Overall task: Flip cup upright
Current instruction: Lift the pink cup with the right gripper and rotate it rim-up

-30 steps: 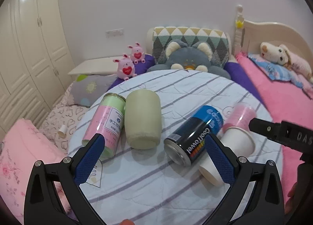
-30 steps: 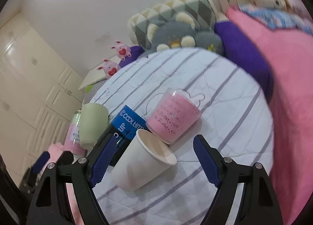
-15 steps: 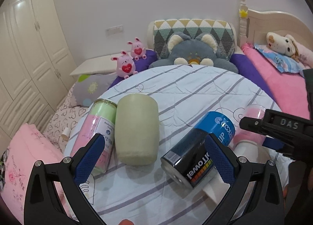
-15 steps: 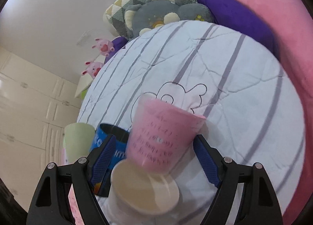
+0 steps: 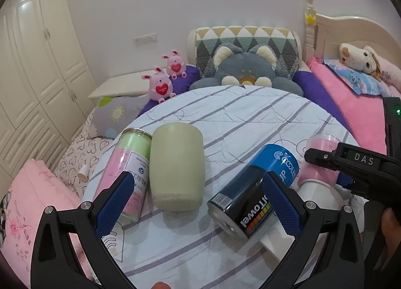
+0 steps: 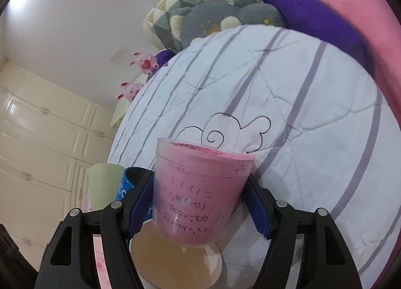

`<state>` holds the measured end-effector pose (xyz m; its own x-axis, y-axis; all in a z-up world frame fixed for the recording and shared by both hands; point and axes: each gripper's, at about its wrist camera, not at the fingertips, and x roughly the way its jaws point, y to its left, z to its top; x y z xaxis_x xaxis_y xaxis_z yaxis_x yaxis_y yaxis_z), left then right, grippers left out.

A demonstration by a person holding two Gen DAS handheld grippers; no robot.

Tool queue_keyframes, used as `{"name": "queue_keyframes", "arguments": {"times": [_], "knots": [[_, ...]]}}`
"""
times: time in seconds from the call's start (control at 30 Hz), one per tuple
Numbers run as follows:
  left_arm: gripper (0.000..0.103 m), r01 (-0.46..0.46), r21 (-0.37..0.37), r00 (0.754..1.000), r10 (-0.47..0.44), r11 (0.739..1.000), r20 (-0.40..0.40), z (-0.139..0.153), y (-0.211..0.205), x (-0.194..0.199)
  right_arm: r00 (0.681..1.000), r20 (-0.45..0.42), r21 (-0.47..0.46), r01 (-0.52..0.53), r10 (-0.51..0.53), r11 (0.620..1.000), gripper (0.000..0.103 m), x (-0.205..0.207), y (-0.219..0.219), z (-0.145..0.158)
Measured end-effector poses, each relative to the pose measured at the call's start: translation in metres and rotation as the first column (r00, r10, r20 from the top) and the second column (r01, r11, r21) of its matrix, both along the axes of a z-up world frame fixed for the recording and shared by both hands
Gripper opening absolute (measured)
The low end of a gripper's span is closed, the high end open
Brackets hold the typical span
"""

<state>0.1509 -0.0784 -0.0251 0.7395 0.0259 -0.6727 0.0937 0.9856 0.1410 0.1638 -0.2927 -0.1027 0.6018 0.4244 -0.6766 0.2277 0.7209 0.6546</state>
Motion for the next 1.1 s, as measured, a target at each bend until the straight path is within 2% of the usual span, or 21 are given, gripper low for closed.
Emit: {"name": "queue_keyframes", "arguments": {"times": [0.1,0.27,0.33,0.43,0.53,0.8,0.93,1.1], "knots": [[0.103,-0.011,-0.017,1.000,0.011,1.000,0.012,0.007,0.010,-0.009,0.999,0.046,-0.006,-0.003,0.004,1.000,0.070,-0.004,0.001,0.011],[0.103,-0.030,-0.038,0.999,0.032,0.999,0.039,0.020,0.031,-0.030,0.985,0.169,-0.112,-0.003,0.022,0.994,0.070,-0.022,0.015,0.063],[0.103,-0.033,-0.041,0.998,0.035,0.999,0.043,0.024,0.041,-0.040,0.976,0.205,-0.140,-0.041,0.070,0.989,0.070,-0.030,0.031,0.087],[0.103,-0.049,-0.048,0.998,0.051,0.998,0.045,0.025,0.059,-0.059,0.963,0.201,-0.145,-0.149,0.177,0.978,0.070,-0.039,0.062,0.101],[0.103,-0.058,-0.051,0.998,0.060,0.997,0.033,0.021,0.075,-0.077,0.944,0.165,-0.129,-0.266,0.285,0.955,0.070,-0.047,0.097,0.096],[0.103,-0.059,-0.032,0.998,0.058,0.998,-0.038,-0.007,0.108,-0.118,0.903,0.041,-0.132,-0.419,0.428,0.898,0.070,-0.063,0.157,0.063],[0.103,-0.069,-0.038,0.996,0.067,0.997,-0.064,-0.020,0.118,-0.126,0.878,-0.027,-0.099,-0.478,0.478,0.873,0.070,-0.058,0.177,0.045],[0.103,-0.065,-0.059,0.993,0.059,0.996,-0.103,-0.033,0.123,-0.126,0.870,-0.099,-0.109,-0.491,0.482,0.864,0.071,-0.060,0.194,0.028]]}}
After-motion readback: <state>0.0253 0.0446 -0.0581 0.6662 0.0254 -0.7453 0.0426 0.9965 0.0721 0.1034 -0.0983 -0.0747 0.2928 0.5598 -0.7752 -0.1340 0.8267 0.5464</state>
